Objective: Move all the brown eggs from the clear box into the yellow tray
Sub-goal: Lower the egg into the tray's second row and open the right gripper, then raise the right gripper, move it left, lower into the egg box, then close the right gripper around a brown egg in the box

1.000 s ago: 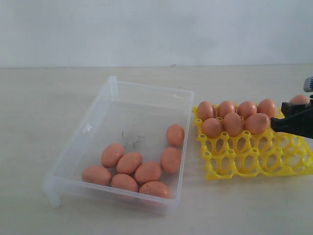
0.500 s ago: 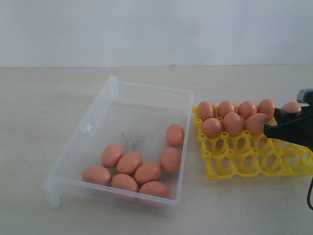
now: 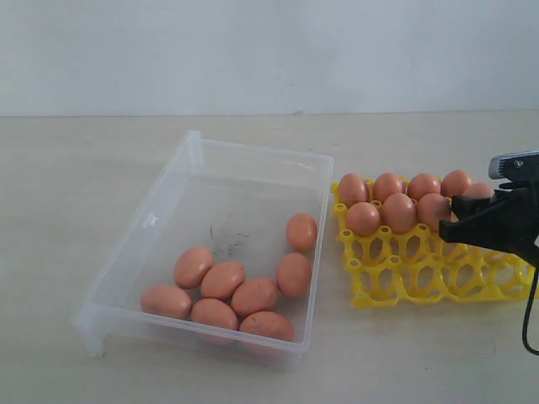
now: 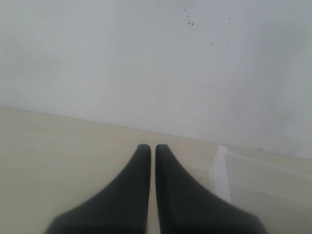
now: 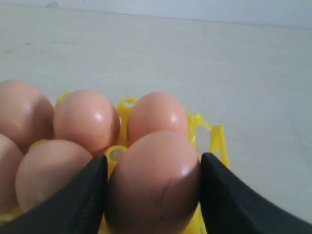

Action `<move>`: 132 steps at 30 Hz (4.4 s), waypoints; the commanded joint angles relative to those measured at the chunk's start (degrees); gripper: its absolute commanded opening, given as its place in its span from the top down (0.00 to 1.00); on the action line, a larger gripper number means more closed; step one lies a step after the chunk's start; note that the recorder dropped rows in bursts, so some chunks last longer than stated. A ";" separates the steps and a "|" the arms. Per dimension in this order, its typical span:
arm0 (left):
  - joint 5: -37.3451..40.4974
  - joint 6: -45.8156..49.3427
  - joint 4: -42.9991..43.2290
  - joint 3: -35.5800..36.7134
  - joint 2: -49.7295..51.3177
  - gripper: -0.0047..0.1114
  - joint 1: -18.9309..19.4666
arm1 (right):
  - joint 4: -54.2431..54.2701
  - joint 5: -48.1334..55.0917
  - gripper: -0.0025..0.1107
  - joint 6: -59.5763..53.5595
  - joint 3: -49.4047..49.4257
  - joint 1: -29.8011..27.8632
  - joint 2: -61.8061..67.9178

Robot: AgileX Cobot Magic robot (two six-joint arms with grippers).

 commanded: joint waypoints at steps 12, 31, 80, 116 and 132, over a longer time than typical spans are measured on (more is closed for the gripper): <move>-0.11 -0.07 -0.03 -0.21 0.20 0.93 -0.22 | -0.81 -0.18 0.84 0.00 -0.25 -0.17 0.14; -0.11 -0.07 -0.03 -0.21 0.20 0.93 -0.22 | -2.24 -2.92 0.45 6.37 -0.14 -0.17 -7.15; -0.11 -0.07 -0.03 -0.21 0.20 0.93 -0.22 | -32.92 67.12 0.45 46.27 -36.25 42.67 -4.37; -0.11 -0.07 -0.03 -0.21 0.20 0.93 -0.22 | -26.47 69.00 0.46 -2.10 -36.25 52.91 0.22; -0.11 -0.07 -0.03 -0.21 0.20 0.93 -0.22 | -32.27 64.94 0.46 -2.10 -36.25 51.88 2.69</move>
